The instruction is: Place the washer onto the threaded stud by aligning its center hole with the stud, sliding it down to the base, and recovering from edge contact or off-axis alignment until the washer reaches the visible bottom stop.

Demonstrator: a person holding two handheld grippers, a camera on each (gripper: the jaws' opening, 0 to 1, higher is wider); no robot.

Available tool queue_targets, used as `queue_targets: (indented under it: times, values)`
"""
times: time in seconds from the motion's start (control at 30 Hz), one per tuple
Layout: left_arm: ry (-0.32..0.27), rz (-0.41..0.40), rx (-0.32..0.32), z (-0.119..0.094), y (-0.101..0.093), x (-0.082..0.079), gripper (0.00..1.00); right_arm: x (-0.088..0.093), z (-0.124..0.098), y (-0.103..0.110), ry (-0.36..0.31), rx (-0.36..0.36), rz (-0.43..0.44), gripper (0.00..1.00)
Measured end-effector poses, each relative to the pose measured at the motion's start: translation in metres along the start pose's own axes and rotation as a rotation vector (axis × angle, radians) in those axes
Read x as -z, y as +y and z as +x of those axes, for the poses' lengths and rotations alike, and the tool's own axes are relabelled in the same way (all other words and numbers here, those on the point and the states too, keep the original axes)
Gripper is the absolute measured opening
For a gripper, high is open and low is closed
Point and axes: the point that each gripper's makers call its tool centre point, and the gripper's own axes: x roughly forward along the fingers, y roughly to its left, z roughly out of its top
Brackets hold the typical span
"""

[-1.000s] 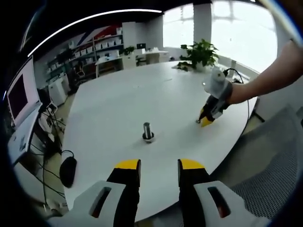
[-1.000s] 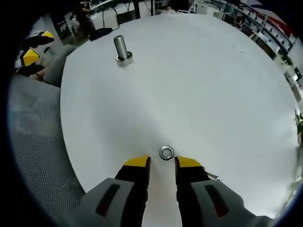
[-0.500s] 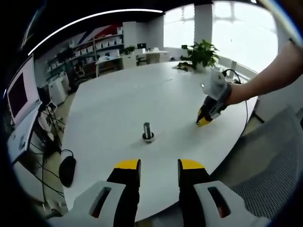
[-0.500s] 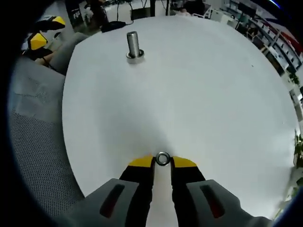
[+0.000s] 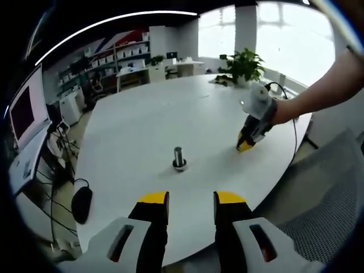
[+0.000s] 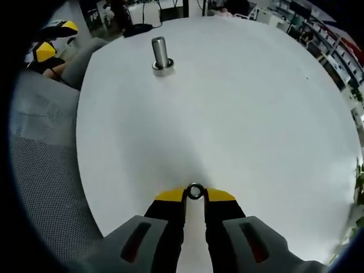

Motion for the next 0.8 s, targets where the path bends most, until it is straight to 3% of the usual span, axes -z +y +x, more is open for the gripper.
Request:
queue_targets:
  times: [0.27, 0.6, 0.8]
  values:
    - [0.008, 0.004, 0.002, 0.001, -0.001, 0.001, 0.29, 0.001, -0.002, 0.000, 0.000, 0.015, 0.009, 0.14]
    - [0.009, 0.005, 0.007, 0.001, -0.002, 0.001, 0.29, -0.010, -0.029, -0.014, -0.092, 0.038, 0.069, 0.14]
    - [0.010, 0.010, 0.014, 0.001, -0.003, 0.001, 0.29, -0.012, -0.044, -0.024, -0.127, 0.058, 0.059, 0.14]
